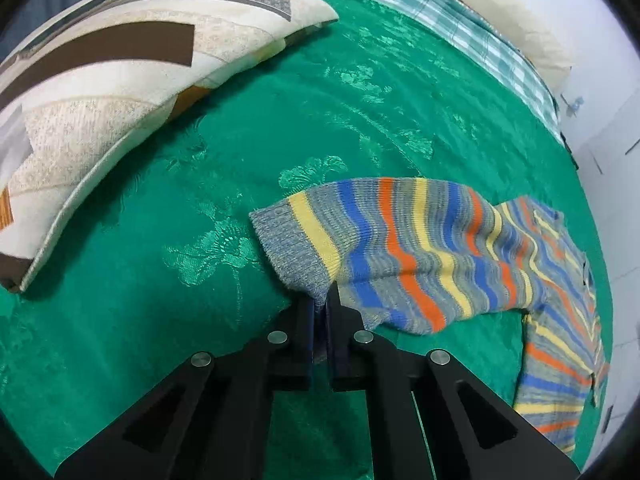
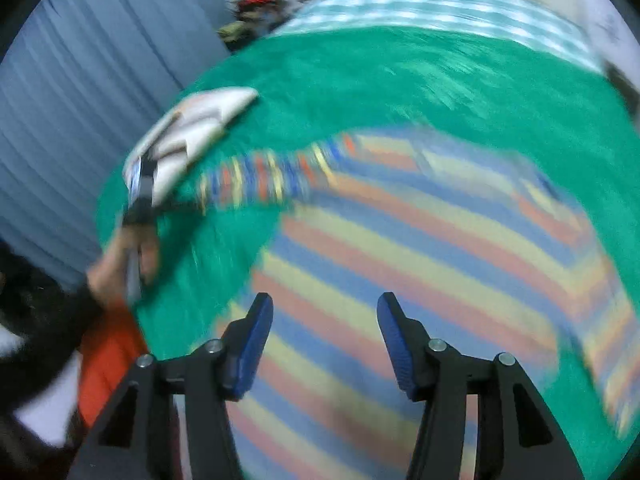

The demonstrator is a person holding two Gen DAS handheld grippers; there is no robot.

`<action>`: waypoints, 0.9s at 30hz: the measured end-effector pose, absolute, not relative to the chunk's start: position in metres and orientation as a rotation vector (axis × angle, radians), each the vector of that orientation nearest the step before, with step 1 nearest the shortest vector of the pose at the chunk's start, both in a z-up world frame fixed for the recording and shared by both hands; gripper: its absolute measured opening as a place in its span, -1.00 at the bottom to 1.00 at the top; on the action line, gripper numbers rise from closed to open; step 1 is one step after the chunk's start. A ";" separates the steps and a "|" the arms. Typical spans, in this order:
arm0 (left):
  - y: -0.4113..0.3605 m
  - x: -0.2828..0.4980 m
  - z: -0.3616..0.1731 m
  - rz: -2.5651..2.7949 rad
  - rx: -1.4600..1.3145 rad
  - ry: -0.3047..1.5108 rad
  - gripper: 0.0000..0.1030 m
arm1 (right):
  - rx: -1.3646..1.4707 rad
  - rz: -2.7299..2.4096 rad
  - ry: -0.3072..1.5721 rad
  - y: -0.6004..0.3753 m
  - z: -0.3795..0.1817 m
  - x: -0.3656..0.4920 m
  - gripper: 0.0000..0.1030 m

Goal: Fold small clothes
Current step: 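Fold the held sleeve across the body toward the folded sleeve, release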

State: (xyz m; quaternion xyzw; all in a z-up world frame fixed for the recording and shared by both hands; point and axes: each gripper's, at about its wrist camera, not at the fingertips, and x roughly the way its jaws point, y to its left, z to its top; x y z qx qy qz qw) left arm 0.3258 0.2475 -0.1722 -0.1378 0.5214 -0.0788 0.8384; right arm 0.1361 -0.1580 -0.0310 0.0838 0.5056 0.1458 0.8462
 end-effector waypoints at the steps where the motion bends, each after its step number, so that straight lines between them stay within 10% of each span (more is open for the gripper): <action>1: 0.250 0.325 -0.174 -0.169 -0.306 1.098 -0.96 | 0.171 0.295 1.066 -0.161 -0.038 0.173 0.06; 9: 0.250 0.322 -0.174 -0.206 -0.251 1.073 -0.96 | 0.152 0.138 1.279 -0.196 -0.157 0.397 0.02; 11: 0.253 0.321 -0.170 -0.202 -0.266 1.054 -0.96 | 0.169 0.153 1.272 -0.191 -0.171 0.412 -0.94; 24: 0.247 0.328 -0.175 -0.131 -0.213 1.024 -0.96 | 0.222 0.004 1.089 -0.217 -0.156 0.395 -0.78; 27: 0.248 0.329 -0.176 -0.137 -0.219 1.029 -0.96 | 0.206 0.027 1.034 -0.219 -0.119 0.350 -0.21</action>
